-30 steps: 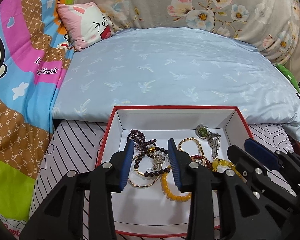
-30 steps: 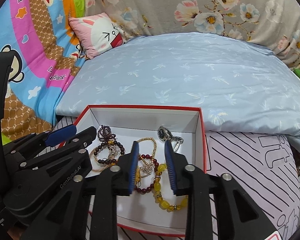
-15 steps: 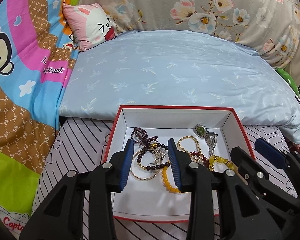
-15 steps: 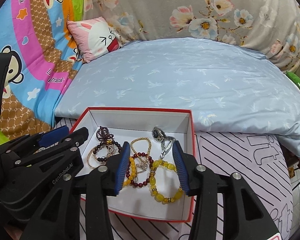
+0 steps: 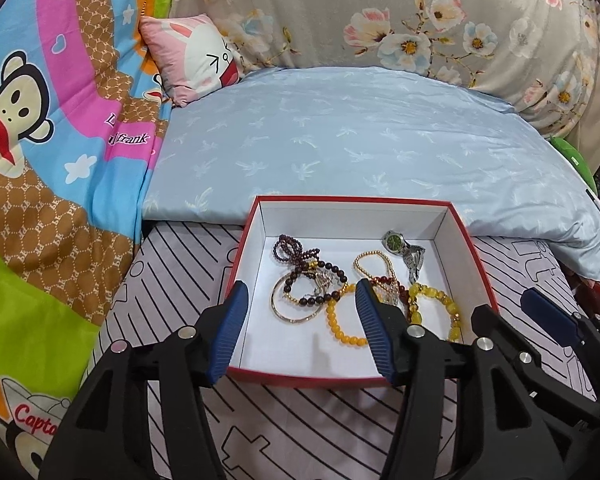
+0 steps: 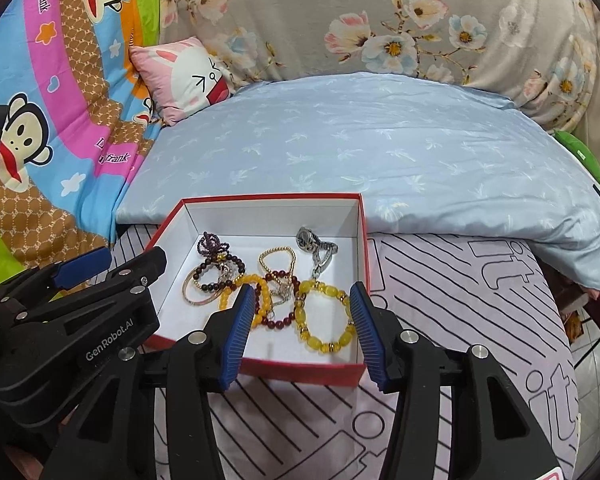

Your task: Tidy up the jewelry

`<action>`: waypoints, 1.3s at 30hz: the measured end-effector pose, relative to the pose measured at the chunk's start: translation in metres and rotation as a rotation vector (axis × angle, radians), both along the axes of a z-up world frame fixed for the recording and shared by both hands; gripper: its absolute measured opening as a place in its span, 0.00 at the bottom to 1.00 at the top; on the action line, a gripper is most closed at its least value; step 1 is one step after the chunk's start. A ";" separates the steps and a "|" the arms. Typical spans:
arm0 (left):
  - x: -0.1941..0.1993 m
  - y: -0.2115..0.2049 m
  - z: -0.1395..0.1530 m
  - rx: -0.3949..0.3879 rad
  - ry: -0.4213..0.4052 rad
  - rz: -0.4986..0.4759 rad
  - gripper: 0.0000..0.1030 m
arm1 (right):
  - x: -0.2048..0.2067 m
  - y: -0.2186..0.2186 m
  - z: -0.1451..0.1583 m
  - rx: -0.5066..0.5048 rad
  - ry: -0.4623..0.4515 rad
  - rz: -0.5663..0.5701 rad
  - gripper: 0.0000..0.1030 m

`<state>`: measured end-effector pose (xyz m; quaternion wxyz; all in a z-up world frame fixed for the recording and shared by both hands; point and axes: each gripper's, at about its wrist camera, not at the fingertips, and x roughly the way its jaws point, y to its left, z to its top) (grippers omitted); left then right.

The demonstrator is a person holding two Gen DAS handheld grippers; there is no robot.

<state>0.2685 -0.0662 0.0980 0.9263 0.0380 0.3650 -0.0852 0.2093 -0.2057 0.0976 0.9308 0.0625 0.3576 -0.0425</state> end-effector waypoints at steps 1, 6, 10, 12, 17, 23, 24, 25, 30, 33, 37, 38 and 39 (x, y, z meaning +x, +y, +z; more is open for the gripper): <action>-0.003 0.001 0.000 0.000 0.002 0.004 0.54 | -0.003 0.000 0.000 0.002 0.001 -0.003 0.49; -0.016 0.010 -0.002 -0.003 -0.005 0.044 0.73 | -0.016 -0.002 0.000 0.002 0.007 -0.026 0.60; -0.023 0.017 -0.005 -0.005 -0.007 0.086 0.85 | -0.024 -0.004 -0.001 -0.010 0.010 -0.051 0.68; -0.026 0.020 -0.007 -0.009 -0.002 0.091 0.87 | -0.027 -0.004 -0.002 -0.020 0.008 -0.056 0.72; -0.033 0.022 -0.015 -0.002 0.018 0.094 0.89 | -0.034 -0.002 -0.007 -0.061 0.018 -0.070 0.77; -0.042 0.026 -0.023 -0.007 0.037 0.100 0.89 | -0.044 -0.003 -0.013 -0.048 0.032 -0.082 0.79; -0.043 0.027 -0.023 -0.010 0.038 0.098 0.89 | -0.046 -0.004 -0.014 -0.040 0.034 -0.083 0.80; -0.044 0.027 -0.024 -0.009 0.039 0.096 0.89 | -0.047 -0.003 -0.015 -0.034 0.036 -0.082 0.80; -0.049 0.027 -0.026 0.006 0.038 0.097 0.89 | -0.054 -0.002 -0.017 -0.035 0.039 -0.078 0.81; -0.051 0.028 -0.025 -0.001 0.037 0.103 0.89 | -0.055 -0.002 -0.017 -0.026 0.035 -0.079 0.81; -0.053 0.028 -0.023 0.002 0.031 0.106 0.89 | -0.057 -0.003 -0.017 -0.019 0.032 -0.081 0.81; -0.053 0.028 -0.023 0.002 0.030 0.107 0.89 | -0.057 -0.003 -0.017 -0.016 0.032 -0.082 0.81; -0.054 0.028 -0.022 0.002 0.028 0.108 0.89 | -0.058 -0.003 -0.016 -0.014 0.031 -0.084 0.81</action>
